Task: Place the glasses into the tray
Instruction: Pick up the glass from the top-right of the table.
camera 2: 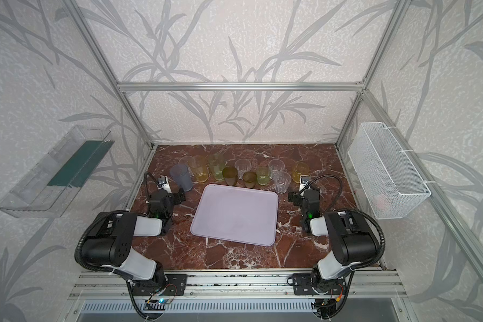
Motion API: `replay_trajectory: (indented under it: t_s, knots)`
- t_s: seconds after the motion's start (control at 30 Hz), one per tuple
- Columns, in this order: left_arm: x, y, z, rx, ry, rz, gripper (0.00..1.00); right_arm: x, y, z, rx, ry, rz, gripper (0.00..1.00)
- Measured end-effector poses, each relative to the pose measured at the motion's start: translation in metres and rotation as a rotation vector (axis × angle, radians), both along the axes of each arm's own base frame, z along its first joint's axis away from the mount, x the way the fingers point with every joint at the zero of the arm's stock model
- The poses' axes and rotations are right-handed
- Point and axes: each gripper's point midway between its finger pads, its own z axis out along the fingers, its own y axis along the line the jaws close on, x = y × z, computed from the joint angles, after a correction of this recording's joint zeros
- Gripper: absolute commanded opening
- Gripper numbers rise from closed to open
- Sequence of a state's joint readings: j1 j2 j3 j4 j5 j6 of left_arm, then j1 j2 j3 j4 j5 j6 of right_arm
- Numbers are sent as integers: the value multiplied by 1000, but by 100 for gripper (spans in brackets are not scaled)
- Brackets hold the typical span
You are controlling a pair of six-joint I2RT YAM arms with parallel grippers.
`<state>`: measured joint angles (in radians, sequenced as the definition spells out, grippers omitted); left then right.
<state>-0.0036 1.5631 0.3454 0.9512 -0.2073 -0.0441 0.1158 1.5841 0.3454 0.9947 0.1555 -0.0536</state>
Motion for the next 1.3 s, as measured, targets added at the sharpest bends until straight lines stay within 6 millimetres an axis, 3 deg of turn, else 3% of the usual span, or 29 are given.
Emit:
replay_trajectory:
  t_s: [1.1, 1.2, 1.3]
  knots:
    - [0, 2, 0, 0, -1, 5, 99, 0, 0, 0, 0, 0, 0, 99]
    - [-1, 3, 4, 5, -12, 18, 99, 0, 0, 2, 1, -11, 0, 99]
    - [-6, 6, 21, 12, -56, 38, 99, -2, 0, 4, 3, -30, 1, 99]
